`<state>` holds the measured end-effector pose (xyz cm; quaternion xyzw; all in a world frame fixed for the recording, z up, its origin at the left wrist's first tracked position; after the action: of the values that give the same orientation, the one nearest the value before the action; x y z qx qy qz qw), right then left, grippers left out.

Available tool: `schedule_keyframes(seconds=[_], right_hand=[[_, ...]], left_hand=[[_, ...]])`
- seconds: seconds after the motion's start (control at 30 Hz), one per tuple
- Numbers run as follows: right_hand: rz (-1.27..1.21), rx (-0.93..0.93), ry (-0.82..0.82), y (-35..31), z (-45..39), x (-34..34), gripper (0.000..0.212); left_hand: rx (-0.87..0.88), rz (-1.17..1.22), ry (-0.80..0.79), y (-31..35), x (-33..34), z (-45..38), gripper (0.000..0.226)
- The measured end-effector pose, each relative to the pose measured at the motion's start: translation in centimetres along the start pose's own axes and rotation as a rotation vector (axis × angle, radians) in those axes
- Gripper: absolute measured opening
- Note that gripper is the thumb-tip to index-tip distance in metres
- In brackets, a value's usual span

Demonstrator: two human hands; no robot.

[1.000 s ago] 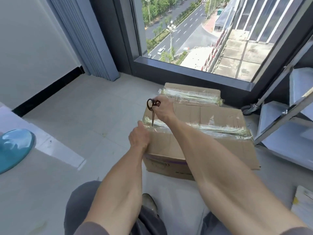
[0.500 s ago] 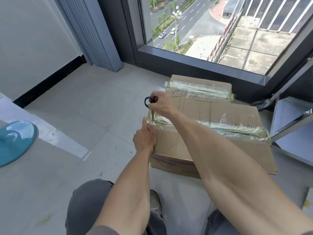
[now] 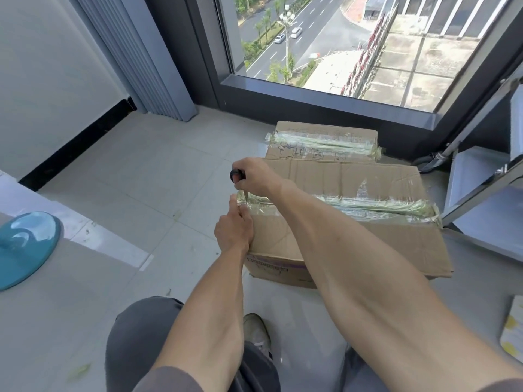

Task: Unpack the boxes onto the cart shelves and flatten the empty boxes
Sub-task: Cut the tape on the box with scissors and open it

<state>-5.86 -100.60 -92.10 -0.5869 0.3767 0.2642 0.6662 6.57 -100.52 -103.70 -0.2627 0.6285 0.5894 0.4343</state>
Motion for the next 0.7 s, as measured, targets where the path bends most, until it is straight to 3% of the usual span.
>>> schedule_keyframes(seconds=[0.4,0.7], right_hand=[[0.031,-0.062,0.029,0.2,1.1,0.6,0.028],[0.018,-0.04,0.044,1.9,2.8,0.0,0.018]], left_hand=[[0.014,0.006,0.008,0.0,0.1,0.1,0.045],[-0.011,-0.018,0.032,0.1,0.2,0.0,0.05]])
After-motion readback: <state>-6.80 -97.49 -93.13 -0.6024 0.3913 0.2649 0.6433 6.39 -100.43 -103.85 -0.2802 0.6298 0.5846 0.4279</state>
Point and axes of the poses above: each hand's wrist, its own z-axis away from the middle knuckle, its own x-axis out of the palm, y = z × x, the point moved 2 cm from there along -z, towards the middle knuckle, and after that the axes turned 5 degrees about z, right-handed, at the moved point
